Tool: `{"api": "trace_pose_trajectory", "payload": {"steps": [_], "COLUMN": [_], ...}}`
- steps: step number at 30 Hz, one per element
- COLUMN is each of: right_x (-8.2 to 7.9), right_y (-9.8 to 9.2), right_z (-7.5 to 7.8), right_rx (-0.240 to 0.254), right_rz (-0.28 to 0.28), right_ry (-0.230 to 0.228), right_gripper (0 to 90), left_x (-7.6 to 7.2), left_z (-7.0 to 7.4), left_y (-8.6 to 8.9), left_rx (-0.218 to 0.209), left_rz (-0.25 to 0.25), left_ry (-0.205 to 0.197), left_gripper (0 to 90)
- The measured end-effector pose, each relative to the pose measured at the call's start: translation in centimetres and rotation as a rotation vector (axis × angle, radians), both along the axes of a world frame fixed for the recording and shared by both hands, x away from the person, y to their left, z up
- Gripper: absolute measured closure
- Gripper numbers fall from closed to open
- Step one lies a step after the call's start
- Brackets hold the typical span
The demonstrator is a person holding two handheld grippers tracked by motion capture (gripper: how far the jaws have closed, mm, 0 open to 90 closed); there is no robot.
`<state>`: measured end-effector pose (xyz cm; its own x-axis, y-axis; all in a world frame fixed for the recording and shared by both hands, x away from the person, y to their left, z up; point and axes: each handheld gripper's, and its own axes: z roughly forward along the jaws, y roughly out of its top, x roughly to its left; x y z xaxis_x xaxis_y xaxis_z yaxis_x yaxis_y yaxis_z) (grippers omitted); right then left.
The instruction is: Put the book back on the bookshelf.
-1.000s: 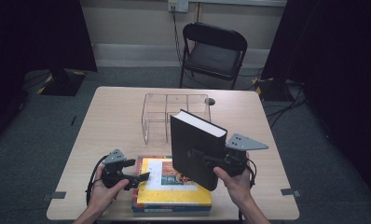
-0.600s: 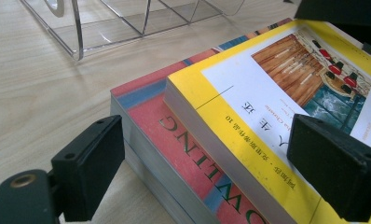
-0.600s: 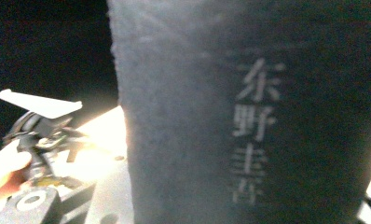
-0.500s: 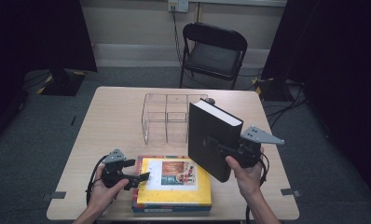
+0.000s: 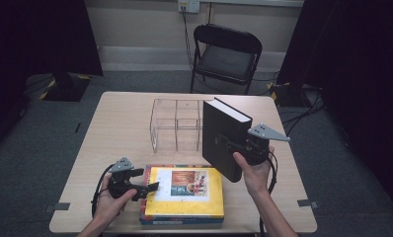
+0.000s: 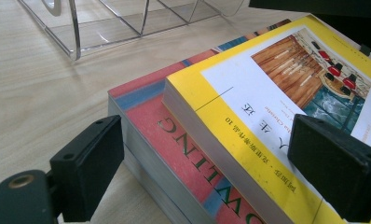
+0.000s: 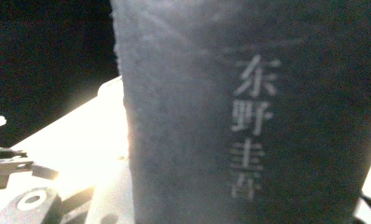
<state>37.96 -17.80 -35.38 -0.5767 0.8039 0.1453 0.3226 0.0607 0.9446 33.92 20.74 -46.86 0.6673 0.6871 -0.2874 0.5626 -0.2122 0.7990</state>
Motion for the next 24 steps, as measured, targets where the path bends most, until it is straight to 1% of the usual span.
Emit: {"api": "trace_pose_trajectory", "payload": {"steps": [2, 12, 13, 15, 18, 21, 24], "right_x": [0.5, 2.8, 3.1, 3.5, 3.9, 4.2, 4.7], "right_y": [0.3, 1.6, 1.8, 2.1, 2.6, 2.9, 3.1], "right_z": [-0.1, -0.8, -0.9, -1.1, -1.4, -1.7, -2.0], "right_rx": [-0.011, -0.026, -0.03, -0.033, -0.041, -0.054, -0.054], "right_rz": [-0.01, -0.085, -0.086, -0.097, -0.12, -0.138, -0.157], "right_ry": [0.004, 0.015, 0.016, 0.018, 0.025, 0.017, 0.019], "right_gripper": [53.5, 53.5, 53.5, 53.5, 53.5, 53.5, 53.5], "left_x": [0.0, 0.1, 0.1, 0.0, 0.0, 0.0, 0.0], "left_z": [0.0, -0.1, -0.1, 0.0, 0.0, 0.0, 0.0], "left_y": [0.0, 0.1, 0.1, 0.0, 0.0, 0.0, 0.0], "left_rx": [-0.002, -0.007, -0.007, 0.0, -0.002, -0.002, -0.002], "left_rz": [0.0, -0.006, -0.005, -0.003, -0.003, -0.004, 0.0], "left_ry": [0.0, 0.004, 0.004, -0.003, -0.003, -0.004, -0.004], "left_gripper": [10.6, 10.6, 10.6, 10.7, 10.7, 10.7, 10.7]}}
